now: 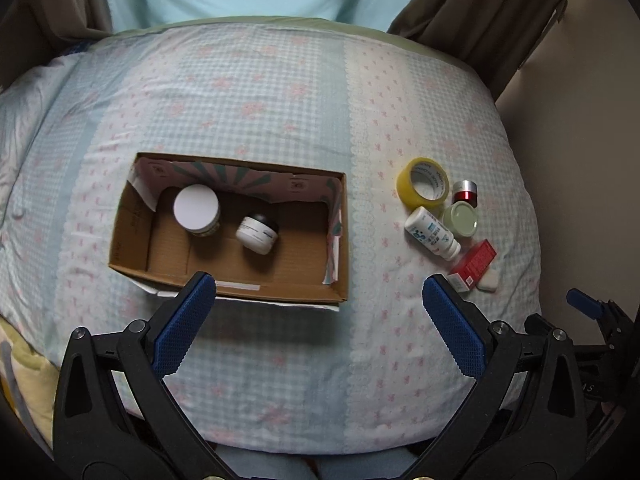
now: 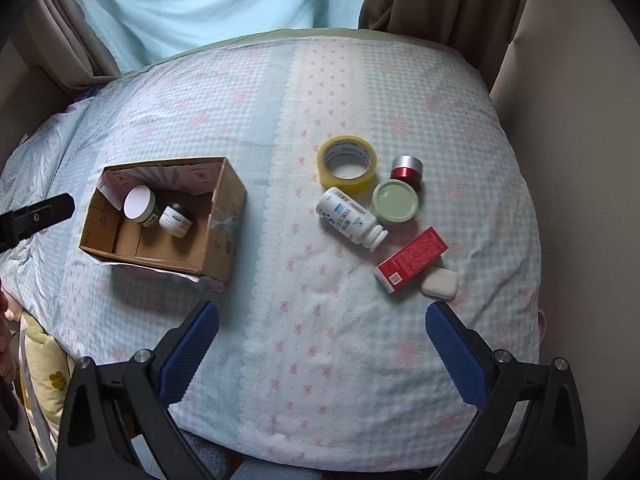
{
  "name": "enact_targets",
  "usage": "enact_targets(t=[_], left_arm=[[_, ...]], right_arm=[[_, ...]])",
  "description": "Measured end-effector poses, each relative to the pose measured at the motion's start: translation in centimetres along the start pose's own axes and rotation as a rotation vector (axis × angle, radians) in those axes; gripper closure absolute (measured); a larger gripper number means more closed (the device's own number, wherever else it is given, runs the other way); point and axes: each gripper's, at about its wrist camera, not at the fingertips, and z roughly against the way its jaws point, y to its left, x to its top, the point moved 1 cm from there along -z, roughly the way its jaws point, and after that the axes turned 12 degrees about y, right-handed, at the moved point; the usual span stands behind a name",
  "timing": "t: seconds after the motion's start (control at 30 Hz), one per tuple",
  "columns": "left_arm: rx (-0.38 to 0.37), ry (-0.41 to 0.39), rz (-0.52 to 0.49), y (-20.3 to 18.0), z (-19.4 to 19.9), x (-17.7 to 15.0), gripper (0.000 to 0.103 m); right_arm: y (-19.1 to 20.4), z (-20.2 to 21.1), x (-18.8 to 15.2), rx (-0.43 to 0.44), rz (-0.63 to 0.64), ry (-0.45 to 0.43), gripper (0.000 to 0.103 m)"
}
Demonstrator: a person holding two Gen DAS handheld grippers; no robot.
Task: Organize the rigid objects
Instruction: 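Move both tools back over the remaining items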
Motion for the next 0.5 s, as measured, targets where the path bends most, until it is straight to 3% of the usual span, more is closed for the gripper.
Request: enact_targets(t=[0.23, 0.5], left_arm=[[0.015, 0.072, 0.003, -7.2, -4.1, 1.1, 0.0], [0.011, 0.148, 0.113, -11.7, -11.0, 4.4, 0.0]], right_arm=[[-8.2, 0.0, 1.8, 0.05, -0.115, -0.003, 0.0], [-12.9, -3.3, 6.4, 0.134, -0.275, 0.043, 0.0]])
